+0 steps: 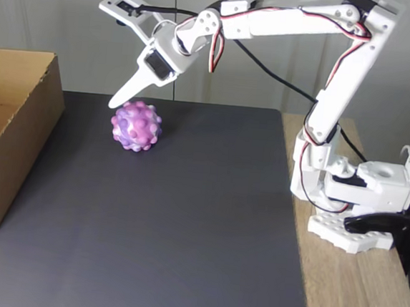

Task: Grasp a ball and put it in the box.

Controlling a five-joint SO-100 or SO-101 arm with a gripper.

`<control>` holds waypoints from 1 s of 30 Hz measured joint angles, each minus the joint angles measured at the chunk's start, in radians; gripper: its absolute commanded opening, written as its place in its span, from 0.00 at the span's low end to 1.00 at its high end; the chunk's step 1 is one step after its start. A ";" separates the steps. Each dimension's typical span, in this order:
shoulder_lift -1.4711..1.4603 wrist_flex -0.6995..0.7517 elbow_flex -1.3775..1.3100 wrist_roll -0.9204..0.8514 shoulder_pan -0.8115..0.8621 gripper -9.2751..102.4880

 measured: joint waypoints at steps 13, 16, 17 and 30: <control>-0.051 0.002 0.038 0.077 0.034 0.55; -0.080 -0.018 0.038 0.083 0.035 0.56; -0.089 -0.026 0.038 0.084 0.034 0.57; -0.201 -0.114 0.038 0.092 0.021 0.55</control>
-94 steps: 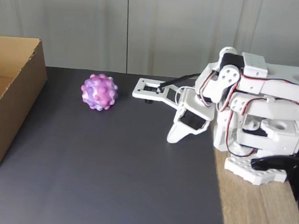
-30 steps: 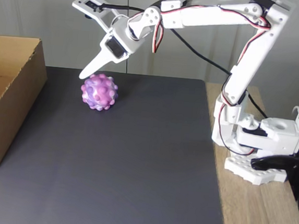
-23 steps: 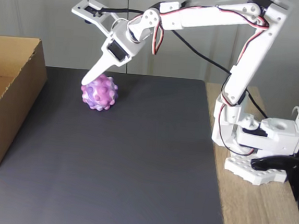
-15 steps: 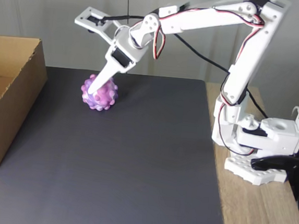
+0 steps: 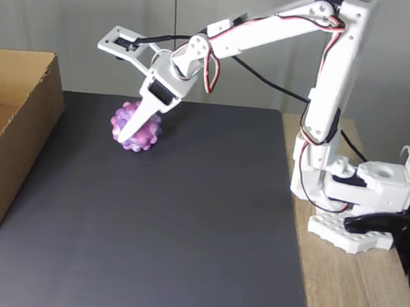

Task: Grasp a ball and put it in the box.

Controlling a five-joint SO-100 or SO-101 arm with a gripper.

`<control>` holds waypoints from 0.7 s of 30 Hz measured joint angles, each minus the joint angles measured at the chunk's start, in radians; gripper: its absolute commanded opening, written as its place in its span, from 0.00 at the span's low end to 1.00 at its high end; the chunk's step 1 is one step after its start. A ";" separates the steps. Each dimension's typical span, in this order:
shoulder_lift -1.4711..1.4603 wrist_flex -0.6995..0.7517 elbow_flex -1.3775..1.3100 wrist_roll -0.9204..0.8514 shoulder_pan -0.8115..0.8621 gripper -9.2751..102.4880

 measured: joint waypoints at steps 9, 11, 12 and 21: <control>-0.049 -0.028 0.000 0.066 -0.014 0.41; -0.055 -0.029 0.000 0.081 -0.017 0.36; -0.057 -0.029 0.000 0.084 -0.020 0.34; -0.057 -0.046 0.000 0.091 -0.051 0.24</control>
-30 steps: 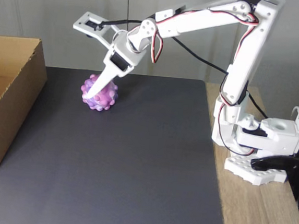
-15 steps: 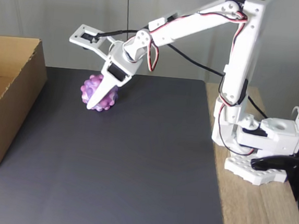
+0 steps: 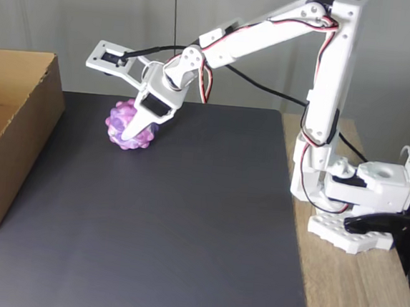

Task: Grasp a ball and put it in the box.

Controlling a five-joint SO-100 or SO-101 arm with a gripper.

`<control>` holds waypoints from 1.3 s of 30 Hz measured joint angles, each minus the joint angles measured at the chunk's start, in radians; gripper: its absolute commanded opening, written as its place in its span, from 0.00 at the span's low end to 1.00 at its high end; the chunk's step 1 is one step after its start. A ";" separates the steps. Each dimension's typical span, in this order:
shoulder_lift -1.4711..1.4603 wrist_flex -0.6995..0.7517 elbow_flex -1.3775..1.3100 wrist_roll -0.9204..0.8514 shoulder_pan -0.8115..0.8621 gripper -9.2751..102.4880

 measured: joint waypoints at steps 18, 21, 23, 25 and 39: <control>0.123 0.009 0.002 -0.017 0.000 0.19; 0.178 0.018 0.002 -0.021 0.000 0.19; 0.219 0.021 0.002 -0.031 -0.002 0.19; 0.261 0.026 0.002 -0.034 -0.008 0.20; 0.333 0.132 -0.268 -0.061 -0.110 0.21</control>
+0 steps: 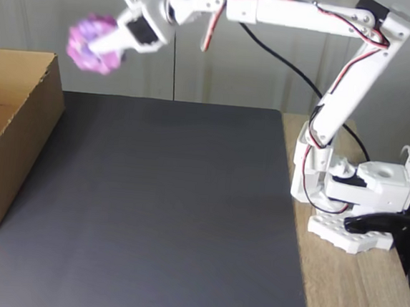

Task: Grasp a ball and put it in the box.

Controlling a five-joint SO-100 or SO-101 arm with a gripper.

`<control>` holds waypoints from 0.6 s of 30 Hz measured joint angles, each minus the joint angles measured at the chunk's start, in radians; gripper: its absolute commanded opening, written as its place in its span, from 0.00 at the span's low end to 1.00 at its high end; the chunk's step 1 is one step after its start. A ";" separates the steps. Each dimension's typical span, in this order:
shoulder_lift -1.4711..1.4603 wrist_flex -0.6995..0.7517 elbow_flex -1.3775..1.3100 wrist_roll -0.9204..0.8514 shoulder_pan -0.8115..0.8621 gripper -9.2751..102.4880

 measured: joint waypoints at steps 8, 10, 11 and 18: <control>-0.175 0.044 -0.344 -0.006 -0.084 0.22; -0.216 0.055 -0.420 -0.008 -0.112 0.22; -0.238 0.057 -0.459 -0.008 -0.126 0.22; -0.411 0.058 -0.680 -0.008 -0.216 0.24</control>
